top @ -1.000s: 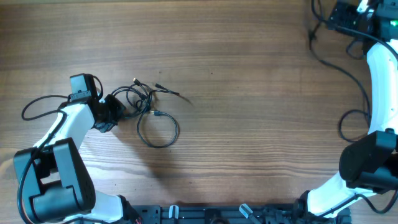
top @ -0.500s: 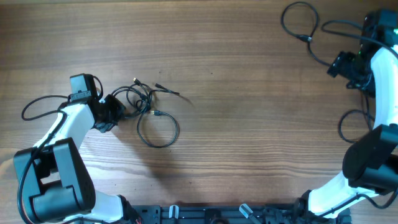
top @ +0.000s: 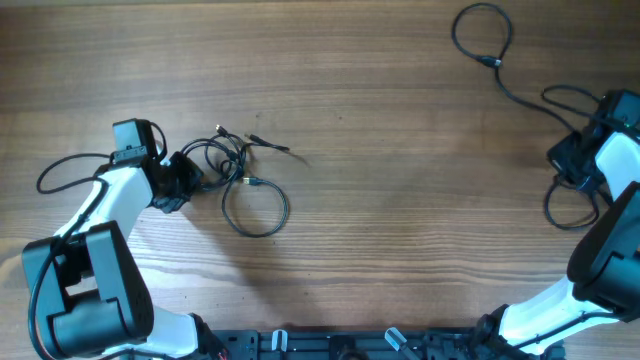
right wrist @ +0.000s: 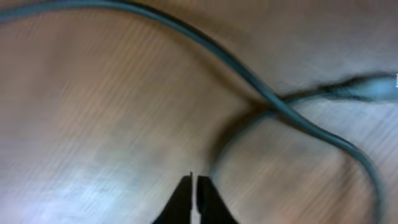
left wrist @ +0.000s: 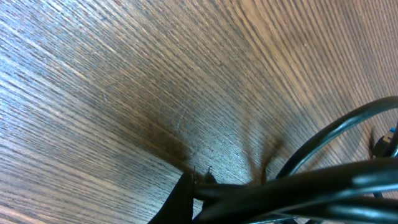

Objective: Untangle cables
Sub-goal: 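Release the cable at upper right and move right gripper to the bundle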

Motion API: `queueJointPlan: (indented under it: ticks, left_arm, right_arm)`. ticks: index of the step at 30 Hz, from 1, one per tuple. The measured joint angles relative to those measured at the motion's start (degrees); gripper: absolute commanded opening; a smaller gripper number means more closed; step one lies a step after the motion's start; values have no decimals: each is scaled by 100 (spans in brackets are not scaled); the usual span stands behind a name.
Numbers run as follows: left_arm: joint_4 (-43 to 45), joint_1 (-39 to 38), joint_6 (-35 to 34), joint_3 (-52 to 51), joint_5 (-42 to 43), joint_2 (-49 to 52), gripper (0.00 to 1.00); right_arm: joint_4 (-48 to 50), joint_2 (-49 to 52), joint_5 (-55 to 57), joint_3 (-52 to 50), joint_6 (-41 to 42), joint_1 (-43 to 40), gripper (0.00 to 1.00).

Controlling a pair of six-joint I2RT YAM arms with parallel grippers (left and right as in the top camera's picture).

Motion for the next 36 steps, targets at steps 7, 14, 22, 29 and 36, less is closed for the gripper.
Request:
queueJointPlan:
  ticks: [7, 14, 22, 29, 36]
  left_arm:
    - [186, -459, 195, -26, 17, 0, 8]
    - [223, -544, 258, -31, 22, 2, 8]
    - [289, -726, 258, -33, 17, 2, 8]
    - [415, -1095, 437, -37, 17, 2, 8]
    - [463, -1246, 540, -37, 20, 2, 8]
  right_arm:
    - [-212, 0, -313, -2, 0, 2, 61]
    - [190, 0, 179, -361, 160, 2, 60]
    - [1773, 0, -949, -758, -50, 2, 60]
    - [2184, 0, -2188, -719, -411, 2, 80]
    - [264, -763, -2481, -175, -297, 4, 90]
